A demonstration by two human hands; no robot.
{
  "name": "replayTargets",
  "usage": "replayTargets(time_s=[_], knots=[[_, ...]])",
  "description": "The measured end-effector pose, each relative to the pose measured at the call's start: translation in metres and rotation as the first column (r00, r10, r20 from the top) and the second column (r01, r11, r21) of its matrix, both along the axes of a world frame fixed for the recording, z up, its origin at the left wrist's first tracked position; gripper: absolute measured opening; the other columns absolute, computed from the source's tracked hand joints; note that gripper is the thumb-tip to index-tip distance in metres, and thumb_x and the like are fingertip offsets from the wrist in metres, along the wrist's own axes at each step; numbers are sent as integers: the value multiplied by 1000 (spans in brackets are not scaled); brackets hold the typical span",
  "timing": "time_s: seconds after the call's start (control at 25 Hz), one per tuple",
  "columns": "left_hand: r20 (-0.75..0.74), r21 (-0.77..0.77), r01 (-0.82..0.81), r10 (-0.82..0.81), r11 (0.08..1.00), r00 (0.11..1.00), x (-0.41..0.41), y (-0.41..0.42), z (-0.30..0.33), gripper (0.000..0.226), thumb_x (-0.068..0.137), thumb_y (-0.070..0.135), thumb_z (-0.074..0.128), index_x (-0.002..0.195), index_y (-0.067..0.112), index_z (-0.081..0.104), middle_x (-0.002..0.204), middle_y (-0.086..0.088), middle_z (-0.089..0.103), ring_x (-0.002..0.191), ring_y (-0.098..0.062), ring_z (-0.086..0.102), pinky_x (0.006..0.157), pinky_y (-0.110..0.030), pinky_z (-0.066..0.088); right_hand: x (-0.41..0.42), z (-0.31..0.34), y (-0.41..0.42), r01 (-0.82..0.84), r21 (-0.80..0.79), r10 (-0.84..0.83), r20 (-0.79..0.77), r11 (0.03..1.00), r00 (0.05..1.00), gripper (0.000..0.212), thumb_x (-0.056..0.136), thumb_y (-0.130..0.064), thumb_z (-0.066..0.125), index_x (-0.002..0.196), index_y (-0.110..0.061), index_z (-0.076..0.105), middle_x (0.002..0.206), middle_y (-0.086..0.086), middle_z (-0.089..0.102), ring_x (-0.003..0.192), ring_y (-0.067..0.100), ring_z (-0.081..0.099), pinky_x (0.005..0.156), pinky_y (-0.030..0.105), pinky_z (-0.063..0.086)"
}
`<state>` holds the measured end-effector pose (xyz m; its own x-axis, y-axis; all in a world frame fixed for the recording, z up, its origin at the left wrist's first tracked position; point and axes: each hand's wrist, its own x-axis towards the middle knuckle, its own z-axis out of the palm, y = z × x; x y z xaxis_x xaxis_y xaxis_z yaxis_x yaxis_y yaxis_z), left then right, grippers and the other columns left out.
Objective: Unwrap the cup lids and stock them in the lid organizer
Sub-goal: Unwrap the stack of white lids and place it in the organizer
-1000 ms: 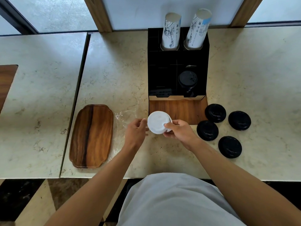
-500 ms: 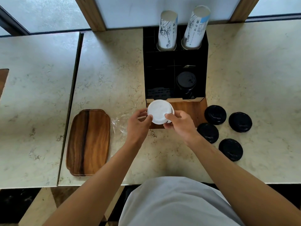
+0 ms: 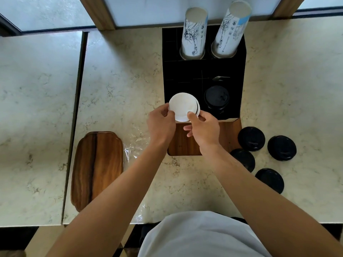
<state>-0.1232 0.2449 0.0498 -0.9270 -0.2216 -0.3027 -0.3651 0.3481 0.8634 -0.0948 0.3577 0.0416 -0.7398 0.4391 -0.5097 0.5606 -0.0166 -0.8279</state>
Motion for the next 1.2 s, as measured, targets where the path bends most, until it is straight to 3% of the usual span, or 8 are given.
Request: replayTargets(time_s=[0.08,0.24,0.4,0.52,0.64,0.8,0.92,1.2], knots=[[0,-54,62,-62,997,998,-2,4,-3,26,95,12,52,94,32,69,85,14,64,75,0,57,72,-28,56,-7,-1,-3,59,-10,-59,9,998,998,52,94,-31,72,139,-14,52,115,7,73,65,17,78,60,39,65],[39,-124,169,-165,978,986,-6,12,-7,36,95,15,47,130,18,57,114,2,64,99,-18,60,70,-24,50,-13,-7,-7,73,30,-74,34,997,997,49,95,-29,72,135,-14,49,117,8,71,60,16,77,51,33,62],[111,-80,157,-148,984,983,-11,19,-5,52,97,13,46,149,18,41,128,-1,58,102,-16,52,77,-27,45,-14,-11,-7,37,59,-40,52,998,998,44,97,-28,70,133,-13,50,120,10,71,59,17,76,50,33,63],[112,-40,192,-186,981,976,-13,21,-10,59,94,4,45,150,22,41,124,6,55,108,-14,51,75,-21,50,-17,-11,-6,-5,100,0,60,995,998,43,100,-27,65,137,-12,50,128,7,66,65,22,75,47,29,60],[135,-31,250,-244,968,960,-21,21,-13,65,90,-2,45,149,24,42,121,12,51,109,-12,50,70,-12,44,-22,-11,-3,-79,84,71,99,993,993,42,102,-23,56,141,-11,48,119,1,65,61,22,74,47,28,59],[238,-66,304,-281,950,930,-39,24,-20,62,89,7,51,148,19,36,133,-7,57,115,-28,58,90,-43,56,-31,-11,1,-206,-17,205,211,978,956,43,104,-22,46,145,-8,43,88,8,74,55,25,74,49,33,61],[307,-117,366,-317,923,897,-49,26,-29,59,95,14,54,149,13,32,136,-12,57,118,-31,58,87,-38,50,-37,-15,5,-252,-59,259,260,966,930,45,104,-22,43,147,-10,38,82,16,75,62,30,77,61,45,66],[365,-211,469,-376,858,852,-60,29,-43,65,99,22,58,151,4,23,134,-18,59,118,-36,61,80,-33,43,-49,-28,7,-360,-77,366,289,930,884,36,105,-15,38,140,-9,48,85,18,76,64,32,77,65,50,66]])
